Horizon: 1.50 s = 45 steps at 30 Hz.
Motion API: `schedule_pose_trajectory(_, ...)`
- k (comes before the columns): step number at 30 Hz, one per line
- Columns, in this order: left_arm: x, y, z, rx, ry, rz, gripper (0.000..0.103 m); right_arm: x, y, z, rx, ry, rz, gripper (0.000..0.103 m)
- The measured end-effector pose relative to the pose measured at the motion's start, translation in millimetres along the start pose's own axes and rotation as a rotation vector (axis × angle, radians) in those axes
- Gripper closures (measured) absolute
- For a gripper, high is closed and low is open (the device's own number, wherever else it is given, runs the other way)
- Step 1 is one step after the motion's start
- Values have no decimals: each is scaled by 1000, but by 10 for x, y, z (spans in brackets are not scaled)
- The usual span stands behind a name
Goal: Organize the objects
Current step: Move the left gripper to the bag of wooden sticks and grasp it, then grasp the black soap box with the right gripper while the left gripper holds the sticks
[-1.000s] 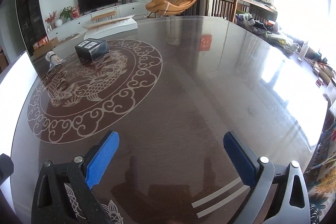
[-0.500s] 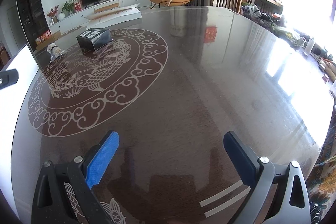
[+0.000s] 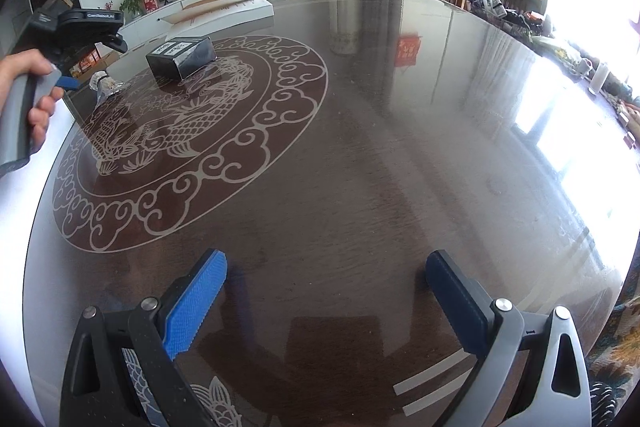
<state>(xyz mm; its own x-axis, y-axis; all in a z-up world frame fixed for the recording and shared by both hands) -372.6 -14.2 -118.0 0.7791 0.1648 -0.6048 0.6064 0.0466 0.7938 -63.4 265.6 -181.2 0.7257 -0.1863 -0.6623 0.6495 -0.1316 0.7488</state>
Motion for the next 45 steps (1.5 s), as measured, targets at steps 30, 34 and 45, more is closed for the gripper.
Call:
schedule_pose_trajectory(30,1504,751,-368,-29,-240,-129,74,18,-27,49,13,37,10,0)
schedule_pose_trajectory(34,1643,842,-365,-12,-244,-120,74,21,-24,50,14,36,8,0)
schedule_pose_trajectory(45,1992,1085,-225,78,-213,-106,74,-320,-377,270,-139,235,124,0)
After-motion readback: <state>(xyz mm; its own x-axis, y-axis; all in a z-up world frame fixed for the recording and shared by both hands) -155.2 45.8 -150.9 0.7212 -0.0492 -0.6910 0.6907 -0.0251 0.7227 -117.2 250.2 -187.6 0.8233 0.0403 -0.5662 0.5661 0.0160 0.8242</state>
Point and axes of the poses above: each gripper's, at about its wrist camera, not at the fingertips, and y roughly against the way its jaws point, z to its left, x to its underside, the point moved 8 cm from there along -y, roughly the way its jaws point, and after that the axes turned 6 degrees about -z, right-handed, at the moved point
